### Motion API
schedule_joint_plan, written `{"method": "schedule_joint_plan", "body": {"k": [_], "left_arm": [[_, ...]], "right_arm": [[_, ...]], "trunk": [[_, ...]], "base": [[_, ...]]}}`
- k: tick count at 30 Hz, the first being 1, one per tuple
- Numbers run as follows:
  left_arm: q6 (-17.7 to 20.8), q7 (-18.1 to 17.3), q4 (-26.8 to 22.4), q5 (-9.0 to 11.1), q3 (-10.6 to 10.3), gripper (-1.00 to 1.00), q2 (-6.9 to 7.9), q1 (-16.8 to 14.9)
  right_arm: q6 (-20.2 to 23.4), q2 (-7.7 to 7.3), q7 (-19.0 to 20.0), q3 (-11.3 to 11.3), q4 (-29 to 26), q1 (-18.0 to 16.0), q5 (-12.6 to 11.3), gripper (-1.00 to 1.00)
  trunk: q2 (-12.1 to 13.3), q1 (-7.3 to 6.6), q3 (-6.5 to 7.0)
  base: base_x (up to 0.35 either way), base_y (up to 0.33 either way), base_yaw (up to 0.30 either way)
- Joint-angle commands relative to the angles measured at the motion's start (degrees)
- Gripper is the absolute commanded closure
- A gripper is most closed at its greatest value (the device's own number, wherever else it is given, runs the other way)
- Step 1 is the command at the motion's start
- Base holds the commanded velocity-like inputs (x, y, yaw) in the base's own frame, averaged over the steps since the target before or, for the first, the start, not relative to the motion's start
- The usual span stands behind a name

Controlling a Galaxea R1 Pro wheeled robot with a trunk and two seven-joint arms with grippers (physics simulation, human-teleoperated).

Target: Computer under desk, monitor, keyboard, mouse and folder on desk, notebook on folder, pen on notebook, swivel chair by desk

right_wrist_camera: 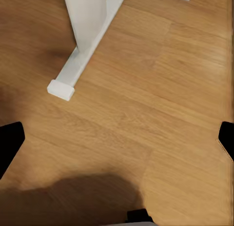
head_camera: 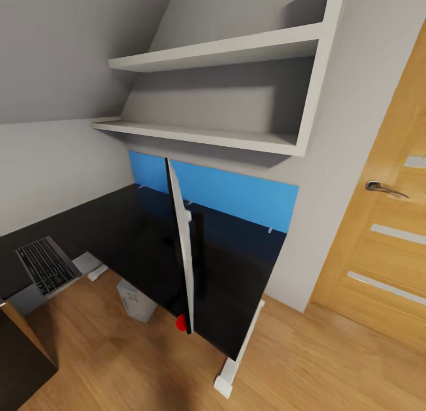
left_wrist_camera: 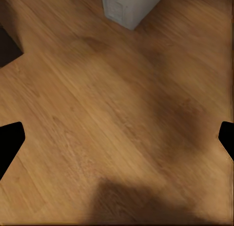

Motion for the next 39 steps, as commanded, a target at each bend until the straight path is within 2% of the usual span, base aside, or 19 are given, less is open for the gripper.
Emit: {"method": "schedule_joint_plan", "body": {"k": [1,17,39], "left_arm": [[-0.21,0.22,0.06,-0.60,0.40,-1.00,0.01,-0.04],[-0.21,0.34,0.06,-0.60,0.40,-1.00,0.01,-0.04],[-0.21,0.40,0.06,-0.59,0.39,-1.00,0.01,-0.04]], "right_arm": [[-0.16,0.02,0.05,0.09,0.03,-0.04,-0.30,-1.00],[-0.16,0.02,0.05,0.09,0.03,-0.04,-0.29,-1.00],[-0.21,0.02,0.05,0.09,0.03,-0.04,-0.28,-1.00]], "trunk": [[-0.05,0.01,-0.07],[-0.05,0.01,-0.07],[-0.05,0.01,-0.07]], "base": [[0.000,-0.284,0.000],[0.000,-0.204,0.024],[0.000,-0.047,0.251]]}}
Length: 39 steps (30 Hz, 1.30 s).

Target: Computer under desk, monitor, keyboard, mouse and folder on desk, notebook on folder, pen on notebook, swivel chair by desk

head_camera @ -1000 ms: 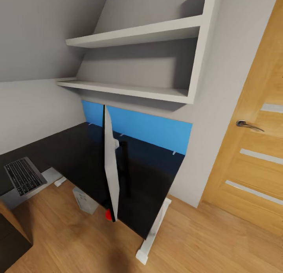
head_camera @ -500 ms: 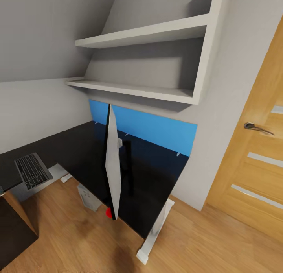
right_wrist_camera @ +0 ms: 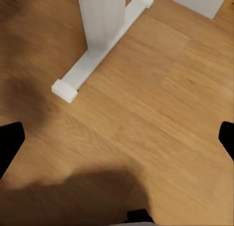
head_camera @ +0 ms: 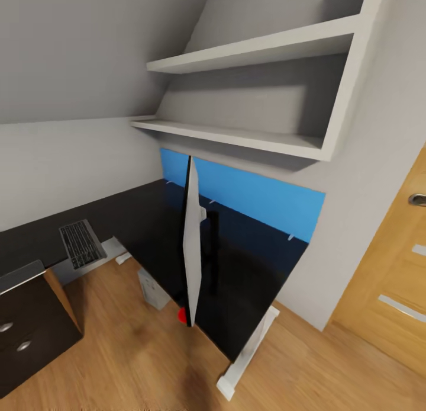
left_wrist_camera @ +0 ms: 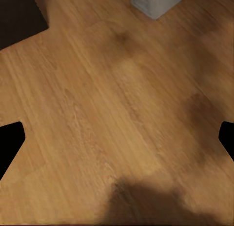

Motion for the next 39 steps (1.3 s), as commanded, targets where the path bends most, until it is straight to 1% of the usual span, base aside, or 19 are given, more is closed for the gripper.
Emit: {"method": "schedule_joint_plan", "body": {"k": [1,13,19,31,39], "left_arm": [[-0.20,0.23,0.08,-0.59,0.39,-1.00,0.01,-0.06],[-0.16,-0.01,0.08,-0.57,0.41,-1.00,0.02,-0.06],[-0.13,-0.19,0.08,-0.57,0.42,-1.00,0.06,-0.06],[-0.12,-0.32,0.08,-0.62,0.35,-1.00,0.02,-0.06],[-0.12,-0.34,0.08,-0.63,0.35,-1.00,0.01,-0.06]], "right_arm": [[-0.18,0.01,0.03,0.09,0.01,-0.02,-0.30,-1.00],[-0.21,0.01,0.03,0.17,0.01,-0.02,-0.22,-1.00],[-0.24,-0.05,0.10,0.22,0.01,-0.02,-0.19,-1.00],[-0.23,-0.10,0.12,1.33,0.01,-0.02,0.03,-1.00],[-0.21,-0.15,0.12,1.62,0.01,-0.02,0.03,-1.00]], "trunk": [[-0.05,0.01,-0.07],[-0.05,0.01,-0.07],[-0.05,0.01,-0.07],[-0.05,0.01,-0.07],[-0.05,0.01,-0.07]], "base": [[0.000,-0.220,0.276],[-0.004,-0.276,0.271],[-0.102,-0.281,0.222],[-0.197,-0.251,0.047],[-0.227,-0.236,0.025]]}}
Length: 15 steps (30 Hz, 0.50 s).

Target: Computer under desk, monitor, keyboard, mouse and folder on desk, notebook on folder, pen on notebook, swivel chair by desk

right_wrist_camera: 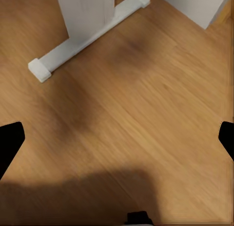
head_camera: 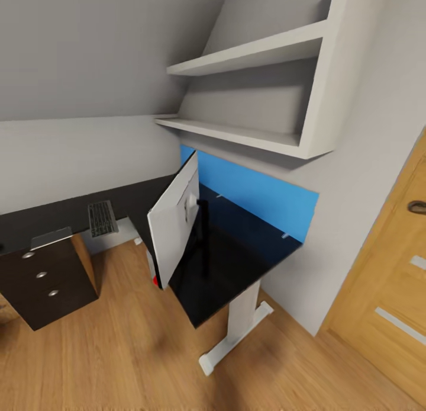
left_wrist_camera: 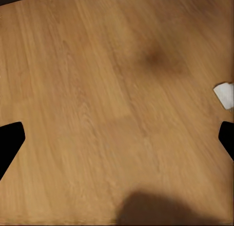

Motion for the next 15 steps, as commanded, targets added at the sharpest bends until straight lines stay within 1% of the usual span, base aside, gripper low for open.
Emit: {"method": "schedule_joint_plan", "body": {"k": [1,5,10,15], "left_arm": [[-0.21,0.17,0.06,-0.60,0.44,-1.00,0.01,-0.05],[-0.19,0.16,0.06,-0.60,0.43,-1.00,0.00,-0.05],[-0.17,0.16,0.06,-0.60,0.42,-1.00,-0.05,-0.05],[-0.18,0.16,0.06,-0.60,0.41,-1.00,-0.06,-0.05]], "right_arm": [[-0.14,0.01,-0.10,0.24,0.03,-0.03,-0.27,-1.00],[-0.14,0.01,-0.10,0.27,0.03,-0.03,-0.27,-1.00],[-0.11,0.01,-0.10,0.28,0.03,-0.03,-0.26,-1.00],[-0.10,0.01,-0.10,0.32,0.04,-0.03,-0.26,-1.00]], "trunk": [[-0.06,-0.02,-0.07],[-0.06,-0.02,-0.07],[-0.06,-0.02,-0.07],[-0.06,-0.02,-0.07]], "base": [[-0.231,-0.233,0.122],[-0.232,-0.232,0.183],[-0.225,-0.224,0.239],[-0.117,-0.127,0.261]]}}
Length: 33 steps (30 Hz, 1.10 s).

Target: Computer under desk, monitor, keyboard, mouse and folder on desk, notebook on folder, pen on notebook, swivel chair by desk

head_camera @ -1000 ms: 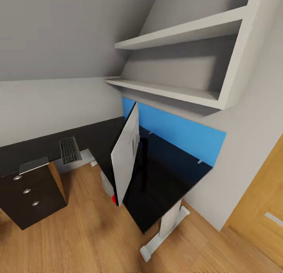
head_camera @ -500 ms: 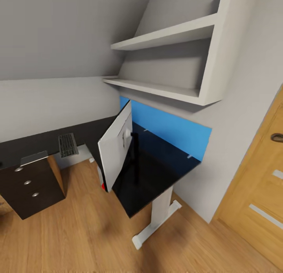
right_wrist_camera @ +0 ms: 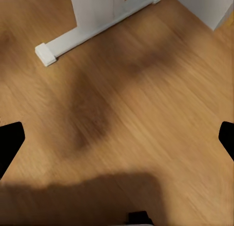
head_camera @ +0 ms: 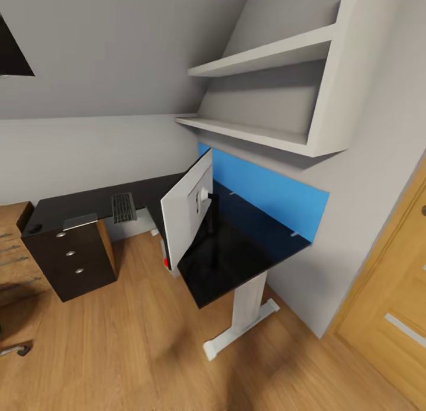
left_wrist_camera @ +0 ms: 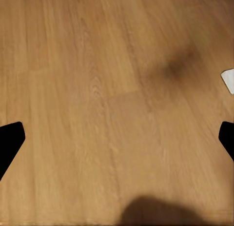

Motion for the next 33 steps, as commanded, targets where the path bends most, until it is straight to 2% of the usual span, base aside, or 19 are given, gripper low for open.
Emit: {"method": "schedule_joint_plan", "body": {"k": [1,21,33], "left_arm": [[-0.20,0.17,0.08,-0.59,0.42,-1.00,0.01,-0.06],[-0.16,0.17,0.08,-0.59,0.42,-1.00,0.00,-0.06],[-0.05,0.17,0.08,-0.59,0.42,-1.00,0.00,-0.06]], "right_arm": [[-0.16,0.01,-0.13,0.25,0.02,-0.03,-0.27,-1.00],[-0.19,-0.18,-0.13,0.30,0.02,-0.03,-0.27,-1.00],[-0.19,-0.32,-0.13,0.30,0.01,-0.03,-0.27,-1.00]], "trunk": [[-0.06,0.00,-0.08],[-0.06,0.00,-0.48],[-0.06,0.00,-0.64]], "base": [[-0.057,-0.062,0.267],[-0.011,-0.012,0.249],[-0.040,-0.041,0.057]]}}
